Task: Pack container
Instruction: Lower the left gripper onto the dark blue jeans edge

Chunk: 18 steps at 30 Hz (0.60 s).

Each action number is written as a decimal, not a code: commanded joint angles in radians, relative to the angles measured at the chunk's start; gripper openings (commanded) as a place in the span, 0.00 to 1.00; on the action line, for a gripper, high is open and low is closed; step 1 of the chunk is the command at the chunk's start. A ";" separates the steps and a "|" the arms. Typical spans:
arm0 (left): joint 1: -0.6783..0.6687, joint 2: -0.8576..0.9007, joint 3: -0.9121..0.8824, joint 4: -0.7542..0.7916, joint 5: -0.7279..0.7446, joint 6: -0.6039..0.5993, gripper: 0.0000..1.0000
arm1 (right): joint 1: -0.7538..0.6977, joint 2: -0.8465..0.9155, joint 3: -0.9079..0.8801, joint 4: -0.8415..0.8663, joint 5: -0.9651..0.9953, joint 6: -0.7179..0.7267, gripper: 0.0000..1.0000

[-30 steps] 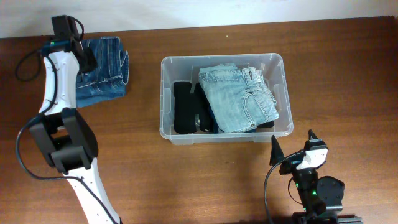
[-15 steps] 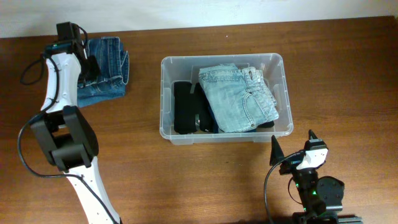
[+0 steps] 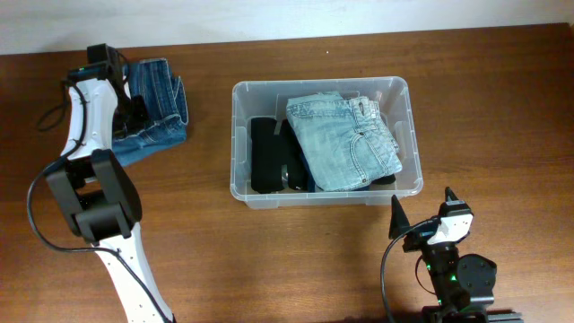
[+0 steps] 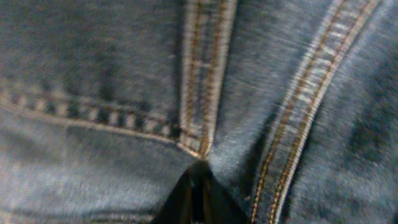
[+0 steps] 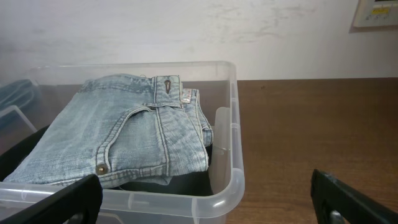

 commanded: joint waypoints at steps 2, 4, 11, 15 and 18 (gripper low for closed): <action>0.006 0.034 -0.020 -0.087 0.249 0.005 0.01 | -0.008 -0.008 -0.007 0.001 -0.013 -0.008 0.99; 0.006 0.034 -0.020 -0.099 0.342 0.005 0.01 | -0.008 -0.008 -0.007 0.001 -0.013 -0.008 0.98; 0.009 0.034 0.015 -0.143 0.352 0.006 0.02 | -0.008 -0.008 -0.007 0.001 -0.013 -0.008 0.98; 0.009 0.034 0.075 -0.195 0.352 0.006 0.45 | -0.008 -0.008 -0.007 0.001 -0.013 -0.007 0.98; 0.009 0.034 0.116 -0.231 0.358 0.005 1.00 | -0.008 -0.008 -0.007 0.001 -0.013 -0.008 0.98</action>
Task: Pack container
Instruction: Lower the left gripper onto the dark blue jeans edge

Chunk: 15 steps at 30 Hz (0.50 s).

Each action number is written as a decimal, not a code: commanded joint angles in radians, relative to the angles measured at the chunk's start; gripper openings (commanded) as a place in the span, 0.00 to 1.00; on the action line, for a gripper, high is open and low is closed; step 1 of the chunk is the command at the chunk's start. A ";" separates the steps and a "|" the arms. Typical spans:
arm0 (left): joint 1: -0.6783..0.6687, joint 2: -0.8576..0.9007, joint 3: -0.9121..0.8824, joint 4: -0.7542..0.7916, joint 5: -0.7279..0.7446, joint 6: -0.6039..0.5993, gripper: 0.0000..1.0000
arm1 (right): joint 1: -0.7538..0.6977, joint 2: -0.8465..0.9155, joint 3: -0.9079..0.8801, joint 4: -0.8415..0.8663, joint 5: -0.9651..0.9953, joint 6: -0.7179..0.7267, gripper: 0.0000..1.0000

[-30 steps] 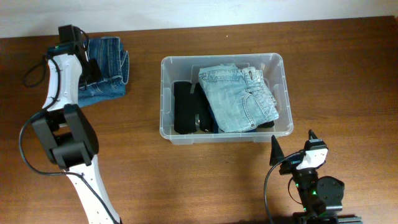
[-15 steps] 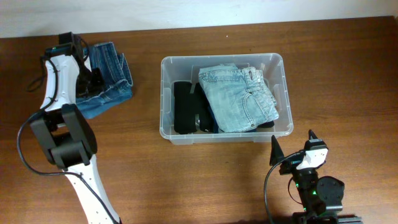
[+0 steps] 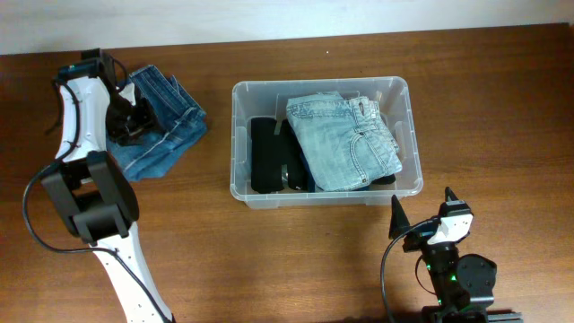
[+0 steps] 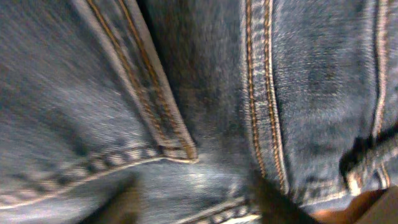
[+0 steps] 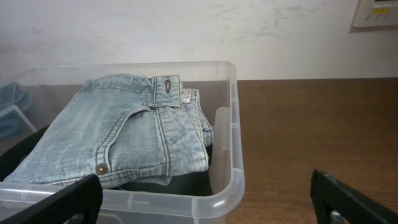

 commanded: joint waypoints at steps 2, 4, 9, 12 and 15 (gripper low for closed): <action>-0.011 0.024 0.061 -0.058 0.063 0.002 0.99 | -0.008 -0.008 -0.007 0.001 -0.013 -0.007 0.98; -0.011 0.024 0.080 -0.089 0.058 0.006 1.00 | -0.008 -0.008 -0.007 0.001 -0.013 -0.007 0.98; -0.011 0.017 0.158 -0.168 0.058 0.006 0.99 | -0.008 -0.008 -0.007 0.001 -0.013 -0.007 0.99; -0.011 -0.008 0.203 -0.209 0.049 0.005 1.00 | -0.008 -0.008 -0.007 0.001 -0.013 -0.008 0.98; -0.009 -0.050 0.232 -0.249 0.011 -0.063 1.00 | -0.008 -0.008 -0.007 0.001 -0.013 -0.008 0.98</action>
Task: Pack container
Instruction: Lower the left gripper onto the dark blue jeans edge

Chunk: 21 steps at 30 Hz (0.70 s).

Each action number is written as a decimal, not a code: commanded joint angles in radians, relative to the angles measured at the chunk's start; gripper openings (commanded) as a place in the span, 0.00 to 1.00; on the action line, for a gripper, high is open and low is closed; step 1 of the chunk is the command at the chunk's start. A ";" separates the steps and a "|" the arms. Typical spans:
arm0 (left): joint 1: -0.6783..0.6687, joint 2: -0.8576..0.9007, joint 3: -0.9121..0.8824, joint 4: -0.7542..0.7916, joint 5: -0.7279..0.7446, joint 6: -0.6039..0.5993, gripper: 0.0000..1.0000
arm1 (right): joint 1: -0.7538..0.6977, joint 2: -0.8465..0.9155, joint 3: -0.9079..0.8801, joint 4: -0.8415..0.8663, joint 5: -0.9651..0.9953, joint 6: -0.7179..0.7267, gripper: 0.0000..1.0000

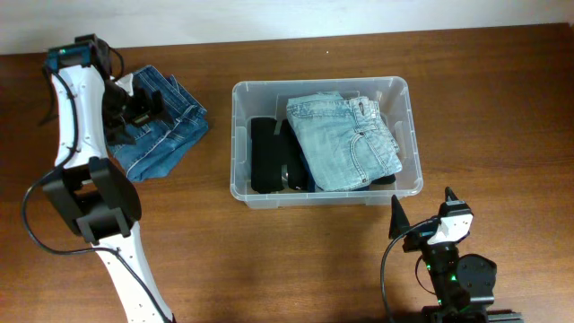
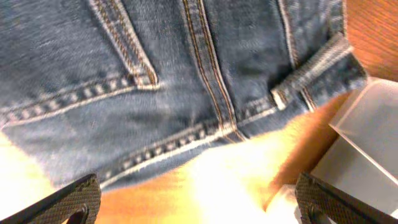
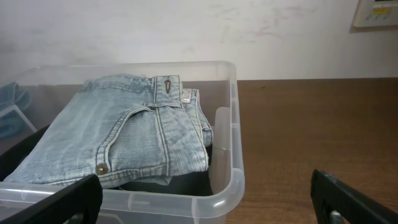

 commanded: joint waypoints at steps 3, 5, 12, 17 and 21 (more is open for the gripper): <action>0.010 -0.097 0.047 -0.051 -0.145 -0.169 1.00 | -0.008 -0.008 -0.007 0.001 -0.013 -0.008 0.98; 0.019 -0.121 0.047 -0.067 -0.213 -0.229 1.00 | -0.008 -0.008 -0.007 0.001 -0.013 -0.008 0.98; 0.054 -0.135 0.047 -0.118 -0.224 -0.257 1.00 | -0.008 -0.008 -0.007 0.001 -0.013 -0.008 0.99; 0.082 -0.135 0.043 -0.125 -0.225 -0.330 1.00 | -0.008 -0.008 -0.007 0.001 -0.013 -0.008 0.98; 0.104 -0.135 0.043 -0.125 -0.224 -0.362 1.00 | -0.008 -0.008 -0.007 0.001 -0.013 -0.008 0.98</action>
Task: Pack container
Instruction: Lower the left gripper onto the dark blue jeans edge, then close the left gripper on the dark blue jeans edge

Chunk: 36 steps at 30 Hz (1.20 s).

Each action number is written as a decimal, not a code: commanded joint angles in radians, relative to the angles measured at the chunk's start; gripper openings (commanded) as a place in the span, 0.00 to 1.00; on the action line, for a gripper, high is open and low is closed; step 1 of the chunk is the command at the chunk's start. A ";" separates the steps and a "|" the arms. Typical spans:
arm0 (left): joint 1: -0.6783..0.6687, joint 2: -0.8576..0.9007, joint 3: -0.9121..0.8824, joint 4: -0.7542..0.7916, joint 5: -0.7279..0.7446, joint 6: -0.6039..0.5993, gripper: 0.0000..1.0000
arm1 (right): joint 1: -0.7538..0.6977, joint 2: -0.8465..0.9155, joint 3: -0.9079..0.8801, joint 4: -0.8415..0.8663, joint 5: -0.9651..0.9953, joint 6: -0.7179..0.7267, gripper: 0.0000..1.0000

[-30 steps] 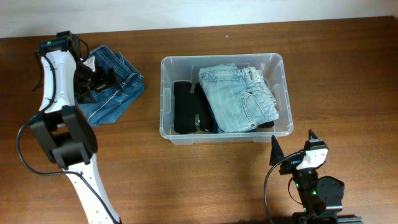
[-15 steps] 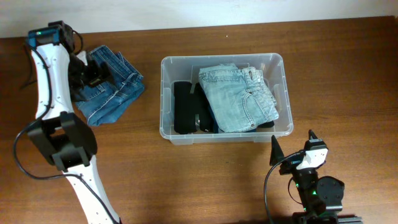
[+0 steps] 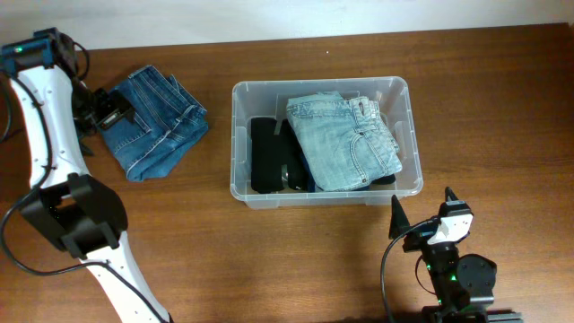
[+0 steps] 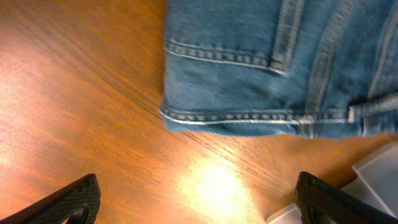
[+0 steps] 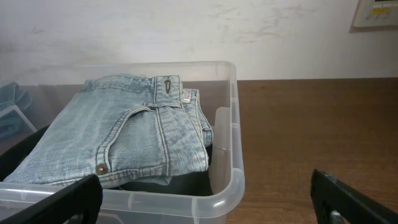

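Folded dark blue jeans point(image 3: 154, 121) lie on the table left of the clear plastic container point(image 3: 238, 144); their hem point(image 4: 261, 81) fills the top of the left wrist view. My left gripper point(image 3: 100, 115) hangs open at the jeans' left edge, holding nothing, its fingertips point(image 4: 68, 202) wide apart. The container holds folded light blue jeans point(image 3: 343, 139) over black clothes point(image 3: 267, 157). My right gripper point(image 3: 421, 211) rests open near the container's front right corner point(image 5: 233, 180), with the light jeans point(image 5: 118, 140) in its view.
The brown wooden table point(image 3: 502, 117) stretches right of the container and in front of it. A white wall point(image 5: 186, 31) runs behind the table. A corner of the container point(image 4: 379, 171) shows at the lower right of the left wrist view.
My left gripper has moved left, from above the dark jeans to their left edge, and stands higher. The jeans lie where they were. The right arm has not moved.
At first my left gripper was pressed into the dark jeans at the far left. The jeans then lay closer to the container, somewhat spread. After that the gripper was open above them, and now it is off to their left.
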 commanded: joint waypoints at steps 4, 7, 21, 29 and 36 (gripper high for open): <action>0.032 -0.021 0.013 -0.004 -0.016 -0.060 1.00 | -0.008 -0.008 -0.007 0.001 -0.013 -0.007 0.98; 0.032 -0.021 0.013 -0.004 -0.016 -0.060 1.00 | -0.008 -0.008 -0.007 0.001 -0.013 -0.007 0.98; 0.032 -0.019 -0.014 0.036 -0.012 -0.060 1.00 | -0.008 -0.008 -0.007 0.001 -0.013 -0.007 0.98; 0.042 -0.018 -0.197 0.241 -0.016 -0.101 1.00 | -0.008 -0.008 -0.007 0.001 -0.013 -0.007 0.98; 0.067 -0.018 -0.353 0.436 -0.015 -0.100 1.00 | -0.008 -0.008 -0.007 0.001 -0.013 -0.007 0.98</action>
